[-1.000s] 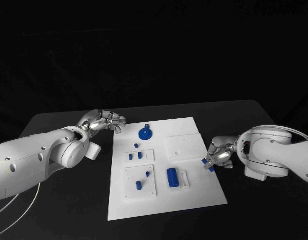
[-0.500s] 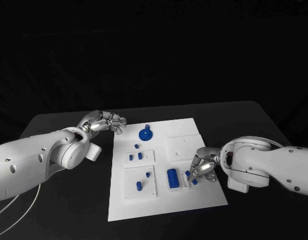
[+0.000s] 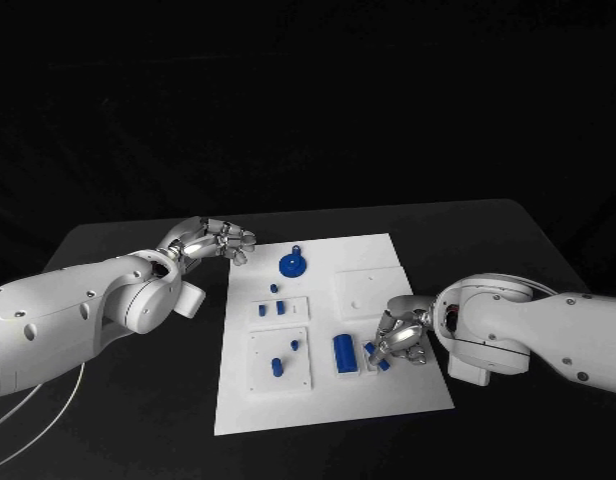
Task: Assemble the parts on the task board
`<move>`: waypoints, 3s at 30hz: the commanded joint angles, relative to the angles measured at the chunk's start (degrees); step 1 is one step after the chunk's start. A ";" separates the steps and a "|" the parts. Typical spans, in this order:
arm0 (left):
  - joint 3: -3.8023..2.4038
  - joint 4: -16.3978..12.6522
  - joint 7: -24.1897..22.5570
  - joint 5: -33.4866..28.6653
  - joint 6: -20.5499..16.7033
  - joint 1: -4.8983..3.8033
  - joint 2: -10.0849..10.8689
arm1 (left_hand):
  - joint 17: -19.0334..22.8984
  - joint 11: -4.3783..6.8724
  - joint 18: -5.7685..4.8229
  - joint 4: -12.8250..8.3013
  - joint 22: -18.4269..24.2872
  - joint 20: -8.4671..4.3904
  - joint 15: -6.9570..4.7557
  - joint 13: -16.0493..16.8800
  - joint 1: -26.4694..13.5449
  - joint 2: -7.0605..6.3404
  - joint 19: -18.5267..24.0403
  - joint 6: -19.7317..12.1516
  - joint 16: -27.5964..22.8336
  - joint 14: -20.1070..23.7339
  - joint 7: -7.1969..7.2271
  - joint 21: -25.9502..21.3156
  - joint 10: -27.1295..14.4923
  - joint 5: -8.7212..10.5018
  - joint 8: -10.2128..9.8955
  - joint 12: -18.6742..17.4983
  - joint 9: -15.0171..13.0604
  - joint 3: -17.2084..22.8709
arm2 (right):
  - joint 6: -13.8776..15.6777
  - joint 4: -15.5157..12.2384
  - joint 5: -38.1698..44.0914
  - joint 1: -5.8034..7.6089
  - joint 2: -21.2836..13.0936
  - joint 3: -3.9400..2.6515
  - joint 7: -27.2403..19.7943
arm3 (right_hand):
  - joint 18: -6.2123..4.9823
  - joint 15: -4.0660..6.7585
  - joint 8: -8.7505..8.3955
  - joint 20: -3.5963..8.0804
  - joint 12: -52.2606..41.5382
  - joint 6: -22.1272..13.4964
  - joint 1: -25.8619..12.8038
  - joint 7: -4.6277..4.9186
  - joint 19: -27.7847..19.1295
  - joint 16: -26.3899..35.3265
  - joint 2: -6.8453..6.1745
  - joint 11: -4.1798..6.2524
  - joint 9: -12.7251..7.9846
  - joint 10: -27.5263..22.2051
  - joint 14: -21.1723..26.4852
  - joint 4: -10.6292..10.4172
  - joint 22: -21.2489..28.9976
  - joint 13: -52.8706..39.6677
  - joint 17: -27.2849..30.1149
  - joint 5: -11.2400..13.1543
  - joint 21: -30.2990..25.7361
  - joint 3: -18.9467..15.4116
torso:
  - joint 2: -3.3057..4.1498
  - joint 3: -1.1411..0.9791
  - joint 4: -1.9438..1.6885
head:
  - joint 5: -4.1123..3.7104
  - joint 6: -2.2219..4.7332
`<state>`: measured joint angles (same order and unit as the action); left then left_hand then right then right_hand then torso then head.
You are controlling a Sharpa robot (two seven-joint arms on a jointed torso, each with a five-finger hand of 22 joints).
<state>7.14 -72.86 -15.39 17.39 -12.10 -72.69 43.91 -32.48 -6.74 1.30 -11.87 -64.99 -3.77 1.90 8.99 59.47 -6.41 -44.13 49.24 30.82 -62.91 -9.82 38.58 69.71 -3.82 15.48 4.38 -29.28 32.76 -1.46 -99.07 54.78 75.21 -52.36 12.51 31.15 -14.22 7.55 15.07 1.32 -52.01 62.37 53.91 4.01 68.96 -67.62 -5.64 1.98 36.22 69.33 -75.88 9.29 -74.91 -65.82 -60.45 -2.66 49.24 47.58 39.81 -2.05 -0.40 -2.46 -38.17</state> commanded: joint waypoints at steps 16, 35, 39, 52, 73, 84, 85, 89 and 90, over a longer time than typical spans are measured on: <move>-0.04 -0.15 -0.57 -0.14 0.55 -0.02 0.23 | -0.36 -0.04 0.97 0.74 -0.19 0.04 0.04 -0.08 -0.72 0.32 -0.10 -0.53 -0.60 -0.38 0.06 -0.36 -0.53 0.10 0.22 -0.22 0.10 -0.10 | -1.54 0.46 1.19 -0.30 0.62 -0.02 -0.59 | -0.78 0.36 0.24 0.04 -0.13 0.18 -4.57 0.15 0.22 -0.14 -0.30 0.18 0.73 0.28 -0.02 -1.05 -0.78 -0.06 0.26 -0.13 0.29 -1.59 | -0.06 0.04 -0.05 | 0.22 -0.30; -0.04 -0.17 -0.54 -0.17 0.48 -0.02 0.35 | -0.55 -0.04 1.00 0.74 -0.27 0.02 0.02 -0.10 -0.74 0.25 -0.10 -0.74 -0.74 -0.43 0.01 -0.42 -0.59 0.10 0.14 -0.24 0.16 -0.14 | -1.38 0.22 0.78 -0.32 0.43 -0.02 -2.28 | -0.78 0.56 0.11 0.46 -0.04 0.14 -13.45 -0.02 -0.17 -0.25 -3.02 0.35 0.84 0.19 0.17 -4.17 -0.70 -0.17 0.40 -0.13 0.26 -10.56 | -0.03 -0.01 0.04 | 0.64 -0.47; -0.04 -0.10 -0.53 -0.18 0.51 -0.02 0.34 | -0.59 -0.05 1.00 0.75 -0.28 0.02 0.01 -0.10 -0.74 0.26 -0.11 -0.78 -0.77 -0.45 -0.01 -0.43 -0.60 0.09 0.12 -0.24 0.17 -0.14 | -1.29 0.01 0.77 -0.34 0.30 -0.03 -2.78 | -0.78 0.62 0.10 0.63 -0.02 0.12 -13.75 -0.08 -0.29 -0.28 -3.01 0.41 0.87 0.17 0.22 -3.95 -0.69 -0.20 0.39 -0.14 0.22 -11.64 | -0.03 -0.02 0.02 | 0.70 -0.59; -0.03 -0.07 -0.46 -0.19 0.55 -0.02 0.37 | -0.70 -0.05 1.01 0.76 -0.33 0.01 0.00 -0.11 -0.73 0.29 -0.12 -0.86 -0.84 -0.49 -0.05 -0.46 -0.61 0.09 0.09 -0.24 0.20 -0.14 | -1.31 -0.42 0.85 -0.35 -0.44 -0.05 -3.48 | -0.78 0.69 0.09 0.86 -0.01 0.14 -13.23 -0.14 -0.32 -0.32 -2.44 0.47 0.91 0.19 0.25 -3.40 -0.66 -0.22 0.40 -0.15 0.21 -12.16 | -0.02 -0.02 0.01 | 0.90 -0.68; -0.02 -0.15 -0.34 -0.20 0.80 -0.02 0.45 | -0.86 -0.05 1.02 0.82 -0.39 0.01 -0.01 -0.11 -0.74 0.41 -0.15 -0.86 -0.94 -0.55 -0.05 -0.50 -0.61 0.06 0.13 -0.22 0.21 -0.12 | -8.11 -0.16 0.74 -0.38 -1.65 -0.03 -3.04 | -0.78 0.44 -0.23 0.49 0.32 -0.09 -8.43 0.08 -0.59 -0.05 -2.49 0.25 0.88 -0.06 0.37 3.41 -0.48 -0.17 0.75 -0.14 -0.04 -14.29 | -0.04 -0.02 0.01 | 0.93 -0.80; -0.02 -0.17 -0.32 -0.21 0.81 -0.02 0.47 | -0.92 -0.05 1.02 0.82 -0.41 0.00 -0.01 -0.11 -0.73 0.42 -0.15 -0.86 -0.99 -0.57 -0.05 -0.51 -0.61 0.06 0.14 -0.22 0.21 -0.13 | -6.14 0.41 1.58 -0.72 -1.12 -0.03 -2.71 | -0.78 0.48 -0.29 0.45 0.38 0.06 -9.96 0.04 -0.57 -0.02 -0.35 0.29 0.85 0.02 0.39 3.17 -0.34 -0.14 0.80 -0.14 -0.22 -15.84 | -0.02 -0.02 0.02 | 0.95 -0.80; -0.02 -0.16 -0.32 -0.21 0.81 -0.02 0.48 | -0.92 -0.05 1.02 0.82 -0.42 0.00 -0.01 -0.11 -0.73 0.42 -0.15 -0.86 -0.99 -0.57 -0.05 -0.52 -0.61 0.06 0.14 -0.22 0.21 -0.13 | -6.01 0.46 1.61 -0.75 -1.07 -0.03 -2.66 | -0.78 0.49 -0.30 0.45 0.38 0.06 -10.02 0.03 -0.58 -0.03 -0.23 0.30 0.84 0.02 0.39 3.14 -0.34 -0.14 0.80 -0.14 -0.22 -15.88 | -0.01 -0.02 0.00 | 0.94 -0.81; -0.01 -0.15 -0.29 -0.21 0.82 -0.02 0.52 | -0.94 -0.04 1.02 0.81 -0.42 0.00 -0.01 -0.11 -0.72 0.42 -0.15 -0.85 -1.00 -0.57 -0.05 -0.52 -0.61 0.06 0.15 -0.22 0.21 -0.12 | -5.95 0.69 2.03 -0.85 -0.58 -0.03 -2.16 | -0.78 0.55 -0.31 0.52 0.39 0.17 -10.51 -0.03 -0.52 -0.06 1.52 0.36 0.81 0.11 0.37 2.29 -0.28 -0.12 0.80 -0.15 -0.28 -15.63 | -0.02 -0.02 -0.01 | 0.96 -0.86; -0.01 -0.17 -0.27 -0.21 0.82 -0.02 0.55 | -0.94 -0.04 1.02 0.81 -0.43 0.00 -0.01 -0.11 -0.71 0.42 -0.15 -0.85 -1.01 -0.57 -0.05 -0.52 -0.61 0.06 0.15 -0.22 0.21 -0.12 | -6.01 0.78 2.47 -0.88 -0.45 -0.03 -2.09 | -0.78 0.56 -0.32 0.55 0.40 0.19 -10.41 -0.05 -0.51 -0.07 1.81 0.38 0.80 0.12 0.37 2.17 -0.28 -0.11 0.79 -0.15 -0.29 -15.39 | -0.02 -0.02 -0.01 | 0.96 -0.86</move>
<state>7.16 -72.91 -15.27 17.35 -12.03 -72.69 44.45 -33.36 -6.94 1.70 -11.48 -65.33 -3.77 1.89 8.96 59.25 -6.18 -44.13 48.92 30.17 -62.92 -9.91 38.37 69.50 -3.82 15.48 4.38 -29.13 32.69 -7.57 -98.45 55.86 74.54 -52.94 12.38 28.58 -14.33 7.85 14.94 1.96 -51.83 62.65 43.50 3.71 68.57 -67.61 -4.12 2.05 37.19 69.41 -75.77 11.54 -74.90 -65.96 -59.72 -2.89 49.24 32.18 39.79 -2.06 -0.38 -1.51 -39.00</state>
